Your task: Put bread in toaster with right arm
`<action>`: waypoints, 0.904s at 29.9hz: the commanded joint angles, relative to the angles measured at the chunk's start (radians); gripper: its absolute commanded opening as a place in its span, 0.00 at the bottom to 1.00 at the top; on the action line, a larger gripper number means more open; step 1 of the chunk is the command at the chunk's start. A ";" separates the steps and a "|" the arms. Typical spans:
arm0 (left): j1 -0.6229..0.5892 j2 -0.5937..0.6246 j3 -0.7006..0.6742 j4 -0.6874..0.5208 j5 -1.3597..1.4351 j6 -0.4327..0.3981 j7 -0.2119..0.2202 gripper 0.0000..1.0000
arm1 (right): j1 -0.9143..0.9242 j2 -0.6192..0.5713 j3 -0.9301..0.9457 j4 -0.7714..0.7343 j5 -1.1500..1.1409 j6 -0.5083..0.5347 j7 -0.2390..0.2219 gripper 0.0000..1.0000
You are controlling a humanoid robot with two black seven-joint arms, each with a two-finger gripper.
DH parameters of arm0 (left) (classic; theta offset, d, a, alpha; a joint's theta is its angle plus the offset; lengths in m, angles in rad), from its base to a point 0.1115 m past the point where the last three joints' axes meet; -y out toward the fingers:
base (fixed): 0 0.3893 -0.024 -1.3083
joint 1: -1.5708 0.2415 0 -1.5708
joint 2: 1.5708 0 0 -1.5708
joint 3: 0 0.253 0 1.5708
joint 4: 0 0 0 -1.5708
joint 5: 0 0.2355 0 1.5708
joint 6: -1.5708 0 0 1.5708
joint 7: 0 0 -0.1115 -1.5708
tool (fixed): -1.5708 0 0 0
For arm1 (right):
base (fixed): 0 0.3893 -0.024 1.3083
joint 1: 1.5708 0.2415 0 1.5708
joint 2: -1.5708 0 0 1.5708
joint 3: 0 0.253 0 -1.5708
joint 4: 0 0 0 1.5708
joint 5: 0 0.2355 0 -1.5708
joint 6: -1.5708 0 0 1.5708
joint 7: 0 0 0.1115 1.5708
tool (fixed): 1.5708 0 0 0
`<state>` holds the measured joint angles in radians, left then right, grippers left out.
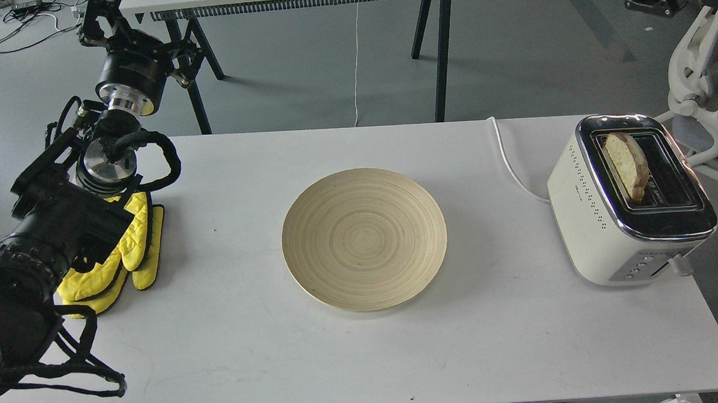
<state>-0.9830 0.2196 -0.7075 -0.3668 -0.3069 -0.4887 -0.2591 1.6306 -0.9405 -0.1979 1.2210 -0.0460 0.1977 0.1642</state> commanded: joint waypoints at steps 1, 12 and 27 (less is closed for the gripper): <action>-0.002 0.000 0.000 0.000 0.000 0.000 0.000 1.00 | -0.156 0.136 0.165 -0.168 0.168 -0.003 0.075 0.99; -0.002 -0.002 -0.001 0.000 -0.001 0.000 -0.002 1.00 | -0.606 0.564 0.935 -0.603 0.247 0.119 0.017 0.99; -0.010 0.001 -0.001 0.006 -0.001 0.000 -0.002 1.00 | -0.755 0.647 1.092 -0.617 0.250 0.229 0.024 0.99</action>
<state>-0.9937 0.2200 -0.7094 -0.3594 -0.3082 -0.4887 -0.2607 0.8799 -0.2939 0.8941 0.6022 0.2041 0.4257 0.1886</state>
